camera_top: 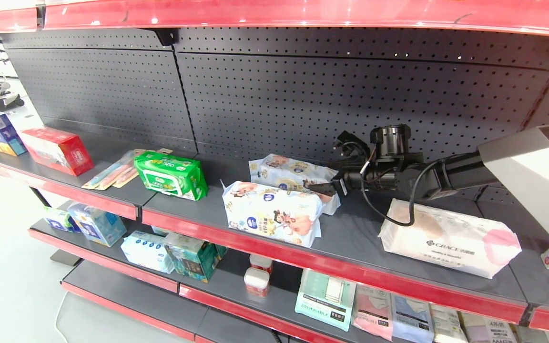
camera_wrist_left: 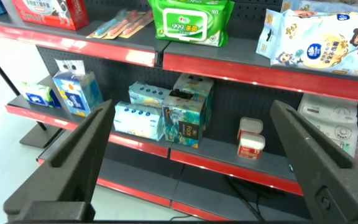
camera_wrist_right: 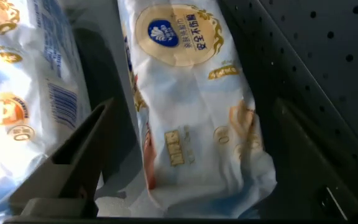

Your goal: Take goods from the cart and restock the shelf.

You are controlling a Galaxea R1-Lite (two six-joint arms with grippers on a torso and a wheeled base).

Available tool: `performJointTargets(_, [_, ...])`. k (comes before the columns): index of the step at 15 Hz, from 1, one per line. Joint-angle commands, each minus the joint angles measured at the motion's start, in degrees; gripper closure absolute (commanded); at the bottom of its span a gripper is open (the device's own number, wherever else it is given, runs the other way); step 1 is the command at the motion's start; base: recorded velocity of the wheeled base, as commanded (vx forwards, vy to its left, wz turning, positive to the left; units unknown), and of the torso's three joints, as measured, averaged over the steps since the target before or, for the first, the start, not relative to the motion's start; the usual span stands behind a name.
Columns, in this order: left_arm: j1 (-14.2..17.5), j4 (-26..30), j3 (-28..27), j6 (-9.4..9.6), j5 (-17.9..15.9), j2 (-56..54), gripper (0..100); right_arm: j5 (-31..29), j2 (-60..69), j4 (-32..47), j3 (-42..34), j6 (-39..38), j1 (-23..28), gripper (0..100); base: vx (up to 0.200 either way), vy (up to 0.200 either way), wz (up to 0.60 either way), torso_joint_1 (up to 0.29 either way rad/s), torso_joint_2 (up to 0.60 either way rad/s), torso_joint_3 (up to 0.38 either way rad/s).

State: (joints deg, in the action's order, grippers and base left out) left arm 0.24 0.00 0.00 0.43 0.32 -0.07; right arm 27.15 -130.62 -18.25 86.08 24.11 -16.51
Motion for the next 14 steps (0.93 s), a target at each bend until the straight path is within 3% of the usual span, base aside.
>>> performJointTargets(1, [0.0, 0.0, 0.0, 0.01, 0.0, 0.1, 0, 0.0, 0.0, 0.1, 0.1, -0.1, 0.0, 0, 0.000, 0.000, 0.00, 0.000, 0.00, 0.000])
performJointTargets(10, [0.0, 0.0, 0.0, 0.01, 0.0, 0.1, 0, -6.7, 0.8, 0.1, -1.8, 0.0, 1.4, 0, 0.000, 0.000, 0.00, 0.000, 0.00, 0.000])
performJointTargets(14, [0.0, 0.0, 0.0, 0.01, 0.0, 0.1, 0, -6.8, 0.7, 0.1, -1.4, -0.1, 1.5, 0, 0.000, 0.000, 0.00, 0.000, 0.00, 0.000])
